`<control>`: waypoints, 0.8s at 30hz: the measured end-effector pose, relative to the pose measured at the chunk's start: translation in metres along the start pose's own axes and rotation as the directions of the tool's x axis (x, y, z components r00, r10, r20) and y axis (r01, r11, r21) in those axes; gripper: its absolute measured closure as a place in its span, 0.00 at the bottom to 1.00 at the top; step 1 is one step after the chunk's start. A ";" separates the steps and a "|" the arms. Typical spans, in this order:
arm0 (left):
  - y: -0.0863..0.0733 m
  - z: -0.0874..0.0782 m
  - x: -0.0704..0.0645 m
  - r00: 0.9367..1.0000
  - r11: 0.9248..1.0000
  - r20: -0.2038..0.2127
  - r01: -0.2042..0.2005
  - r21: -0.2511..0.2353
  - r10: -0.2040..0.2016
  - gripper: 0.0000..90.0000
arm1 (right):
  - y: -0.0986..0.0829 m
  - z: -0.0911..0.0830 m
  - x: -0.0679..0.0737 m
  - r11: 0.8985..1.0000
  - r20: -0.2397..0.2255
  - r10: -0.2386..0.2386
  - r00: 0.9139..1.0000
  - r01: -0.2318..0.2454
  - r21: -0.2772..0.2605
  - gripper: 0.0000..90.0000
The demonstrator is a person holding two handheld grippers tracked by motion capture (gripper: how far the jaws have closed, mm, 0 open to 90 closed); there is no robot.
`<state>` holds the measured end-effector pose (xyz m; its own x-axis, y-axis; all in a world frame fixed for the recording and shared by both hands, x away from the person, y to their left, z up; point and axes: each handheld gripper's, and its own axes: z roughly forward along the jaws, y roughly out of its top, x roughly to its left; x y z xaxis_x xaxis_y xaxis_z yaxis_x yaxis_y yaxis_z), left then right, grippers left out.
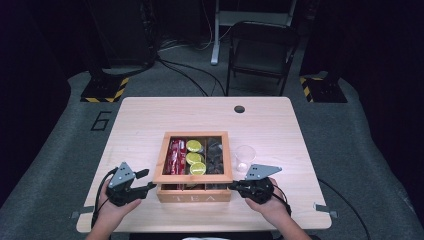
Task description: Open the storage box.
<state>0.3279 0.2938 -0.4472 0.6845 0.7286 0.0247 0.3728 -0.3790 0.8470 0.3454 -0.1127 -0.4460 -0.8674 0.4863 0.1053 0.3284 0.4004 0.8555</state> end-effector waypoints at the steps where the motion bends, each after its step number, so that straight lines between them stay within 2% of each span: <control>1: 0.001 0.001 -0.003 1.000 1.000 0.001 -0.006 -0.004 0.006 0.52 | 0.000 0.000 0.000 1.000 0.001 0.004 1.000 -0.004 -0.005 0.99; 2: 0.003 0.002 -0.005 1.000 1.000 0.023 -0.015 -0.007 0.016 0.52 | 0.001 -0.001 0.000 1.000 0.004 0.008 1.000 -0.008 -0.007 0.99; 5: 0.006 0.003 -0.010 0.999 0.999 0.029 -0.030 -0.017 0.030 0.51 | 0.001 0.000 0.000 1.000 0.003 0.007 1.000 -0.007 -0.008 0.99; 6: 0.007 0.003 -0.013 0.999 0.999 0.007 -0.036 -0.017 0.036 0.50 | 0.001 -0.001 0.000 1.000 0.006 0.004 1.000 -0.004 -0.008 0.99; 9: 0.007 0.004 -0.013 1.000 0.999 -0.001 -0.021 -0.031 0.021 0.50 | 0.001 -0.001 0.000 1.000 0.005 0.012 1.000 -0.012 -0.018 0.99; 10: 0.007 0.004 -0.015 1.000 0.999 -0.016 -0.022 -0.041 0.021 0.50 | 0.001 -0.001 0.000 1.000 0.000 0.011 1.000 -0.011 -0.019 0.99; 13: 0.007 0.004 -0.016 0.999 0.999 -0.024 -0.035 -0.033 0.035 0.51 | 0.001 -0.001 -0.001 1.000 -0.002 0.010 1.000 -0.011 -0.023 0.98; 15: 0.007 0.004 -0.017 0.999 0.999 -0.031 -0.041 -0.030 0.040 0.51 | 0.000 0.000 0.000 1.000 0.007 -0.003 1.000 0.003 -0.026 0.92; 18: 0.008 0.004 -0.016 0.999 0.999 -0.023 -0.025 -0.034 0.024 0.51 | 0.000 -0.002 0.001 0.999 0.036 -0.011 0.999 0.012 -0.034 0.84; 21: 0.011 0.002 -0.015 1.000 0.999 -0.022 -0.020 -0.042 0.019 0.51 | 0.001 -0.005 0.001 0.999 0.090 -0.002 0.996 0.007 -0.051 0.72; 23: 0.013 0.002 -0.014 1.000 0.999 -0.018 -0.014 -0.042 0.013 0.50 | 0.003 -0.006 0.000 0.998 0.102 0.002 0.995 0.004 -0.056 0.65; 24: 0.016 0.001 -0.012 1.000 0.999 -0.009 0.005 -0.047 -0.005 0.50 | 0.005 -0.007 0.000 0.998 0.108 0.004 0.994 0.002 -0.059 0.63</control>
<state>0.3263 0.2786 -0.4342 0.6765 0.7360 0.0251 0.3466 -0.3483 0.8710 0.3443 -0.1155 -0.4380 -0.8205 0.5692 0.0535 0.3037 0.3546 0.8843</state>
